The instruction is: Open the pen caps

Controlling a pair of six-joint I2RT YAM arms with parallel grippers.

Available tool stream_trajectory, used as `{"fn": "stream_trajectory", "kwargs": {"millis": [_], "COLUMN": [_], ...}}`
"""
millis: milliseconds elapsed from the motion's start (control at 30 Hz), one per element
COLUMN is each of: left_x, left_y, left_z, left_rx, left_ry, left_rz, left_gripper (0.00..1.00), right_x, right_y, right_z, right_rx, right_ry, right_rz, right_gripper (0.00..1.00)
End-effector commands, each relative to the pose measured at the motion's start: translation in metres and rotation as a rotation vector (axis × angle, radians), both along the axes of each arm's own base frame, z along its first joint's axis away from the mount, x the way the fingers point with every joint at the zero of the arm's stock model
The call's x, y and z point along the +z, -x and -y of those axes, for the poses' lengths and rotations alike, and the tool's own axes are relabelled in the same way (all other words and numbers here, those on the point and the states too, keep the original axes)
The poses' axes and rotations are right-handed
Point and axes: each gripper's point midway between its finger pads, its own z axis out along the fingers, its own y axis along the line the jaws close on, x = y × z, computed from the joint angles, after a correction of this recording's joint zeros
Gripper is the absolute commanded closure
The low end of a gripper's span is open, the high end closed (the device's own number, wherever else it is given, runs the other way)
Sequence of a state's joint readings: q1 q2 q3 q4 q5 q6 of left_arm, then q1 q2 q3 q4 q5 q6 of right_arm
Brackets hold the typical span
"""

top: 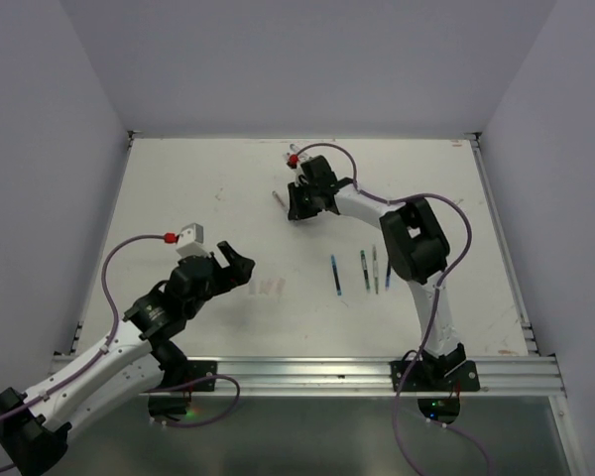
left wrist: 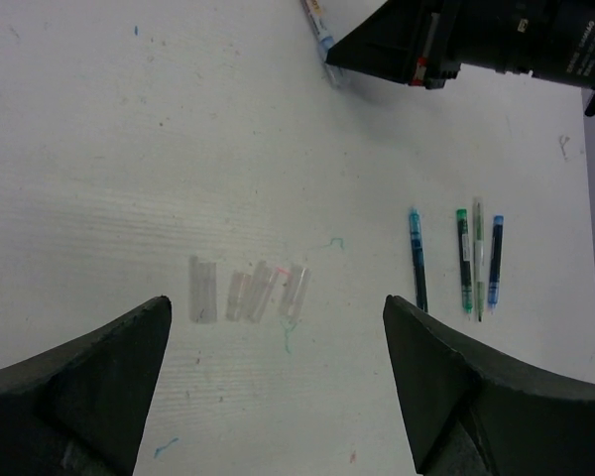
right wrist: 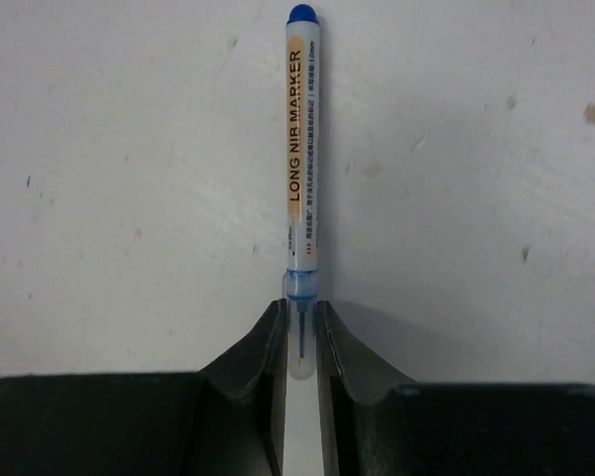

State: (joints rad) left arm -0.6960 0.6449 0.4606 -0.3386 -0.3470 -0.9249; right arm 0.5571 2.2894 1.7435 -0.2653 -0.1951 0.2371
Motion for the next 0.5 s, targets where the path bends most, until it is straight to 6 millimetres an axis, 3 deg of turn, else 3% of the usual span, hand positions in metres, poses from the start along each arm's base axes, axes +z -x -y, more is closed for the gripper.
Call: {"fn": "stream_trajectory", "kwargs": {"millis": [0,167,200,233,267,333,400,467], "left_x": [0.011,0.015,0.014,0.014,0.014,0.012,0.016,0.014], "left_y": [-0.005,-0.01,-0.014,-0.015,-0.016,-0.021,-0.026,-0.028], "left_z": [0.008,0.026,0.031,0.035,0.038,0.046,0.053,0.058], "left_rx": [0.007,-0.034,-0.037,-0.048,-0.051,-0.062,-0.074,-0.082], "left_ry": [0.08,0.129,0.13,0.135,0.137,0.137,0.153,0.161], "left_rz": [0.028,0.014,0.001,-0.007,-0.014,-0.031,-0.024,-0.037], "left_gripper": [0.11,0.12,0.12,0.12,0.12,0.13,0.13,0.13], "right_x": [0.062,0.09,0.078,0.079,0.101,0.096,0.115,0.109], "right_y": [0.015,0.071,0.09,0.1,0.106,0.133,0.153,0.172], "right_z": [-0.011,0.004,0.009,0.01,0.009,0.012,0.013,0.022], "right_rx": [0.017,0.032,0.036,0.049,0.061,0.081,0.107,0.106], "right_ry": [-0.157,-0.255,-0.247,-0.254,-0.288,-0.284,-0.309,-0.3], "right_rz": [0.07,0.075,0.03,0.02,0.069,0.048,0.079,0.057], "right_gripper": [1.0,1.0,1.0,1.0,1.0,1.0,1.0,1.0]}}
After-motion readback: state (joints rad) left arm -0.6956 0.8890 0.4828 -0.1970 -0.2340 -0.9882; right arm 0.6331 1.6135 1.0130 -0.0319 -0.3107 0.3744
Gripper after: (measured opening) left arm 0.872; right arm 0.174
